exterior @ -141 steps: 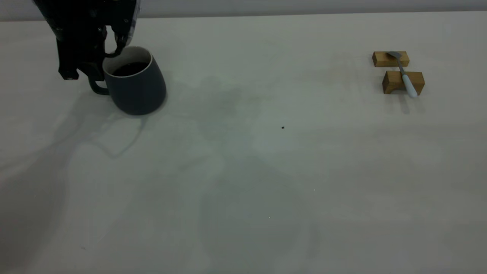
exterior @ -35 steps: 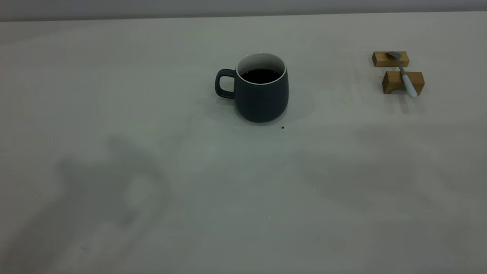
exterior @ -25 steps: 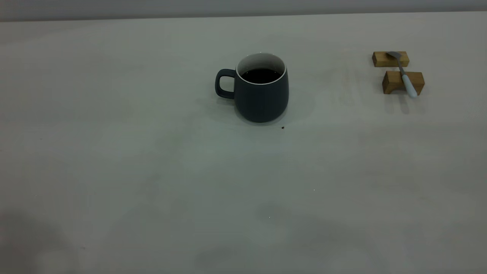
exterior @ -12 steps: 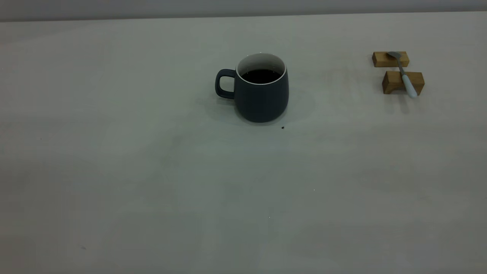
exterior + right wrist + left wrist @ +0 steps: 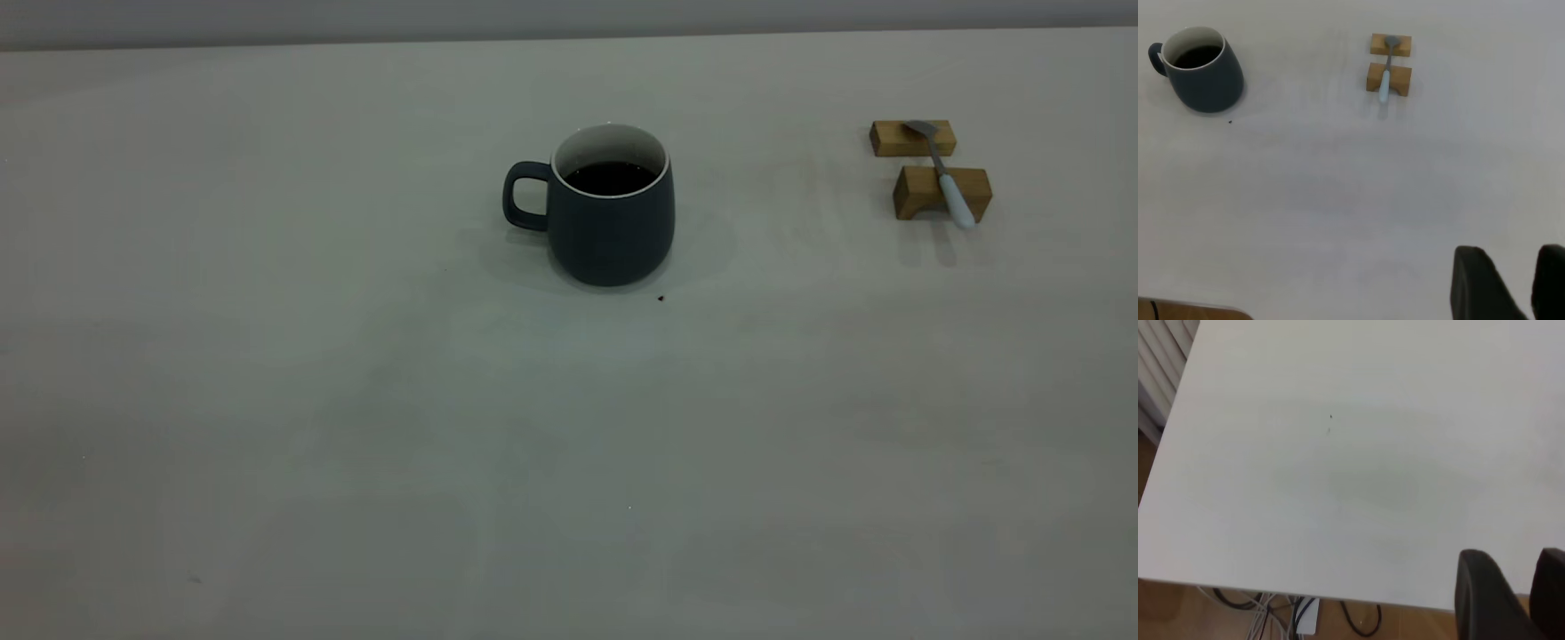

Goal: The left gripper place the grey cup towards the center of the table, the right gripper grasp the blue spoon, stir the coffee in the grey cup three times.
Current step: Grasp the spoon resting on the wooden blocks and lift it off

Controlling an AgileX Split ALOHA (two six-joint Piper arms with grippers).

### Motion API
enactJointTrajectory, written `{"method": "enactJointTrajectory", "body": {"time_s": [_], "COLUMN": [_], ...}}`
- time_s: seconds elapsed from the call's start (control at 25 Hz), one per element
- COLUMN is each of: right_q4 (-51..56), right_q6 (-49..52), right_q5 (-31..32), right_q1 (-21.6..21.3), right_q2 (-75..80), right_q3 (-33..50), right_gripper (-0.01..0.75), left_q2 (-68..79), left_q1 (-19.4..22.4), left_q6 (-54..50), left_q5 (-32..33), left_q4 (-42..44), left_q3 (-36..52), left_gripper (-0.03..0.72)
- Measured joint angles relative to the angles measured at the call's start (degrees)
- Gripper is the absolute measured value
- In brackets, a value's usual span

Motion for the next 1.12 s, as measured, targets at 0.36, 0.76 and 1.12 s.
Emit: {"method": "enactJointTrajectory", "body": {"time_s": [0.36,0.76,1.12], "right_q4": [0.0,0.0,0.0], "right_q6": [0.0,0.0,0.0], "right_q5": [0.0,0.0,0.0], "right_q1": [0.0,0.0,0.0], "right_q2": [0.0,0.0,0.0], "right_q3": [0.0,0.0,0.0], "right_gripper": [0.24,0.24,0.24], "left_q2": [-2.4,-2.5,-2.5], "left_q1": [0.0,0.0,0.0], "left_q6": [0.2,1.6,1.6], "left_q5": [0.2,0.2,0.2], "left_q4": [-0.1,-1.1,-1.1], "left_q3": [0.0,0.0,0.0], "left_gripper": [0.242,0.242,0.242]}}
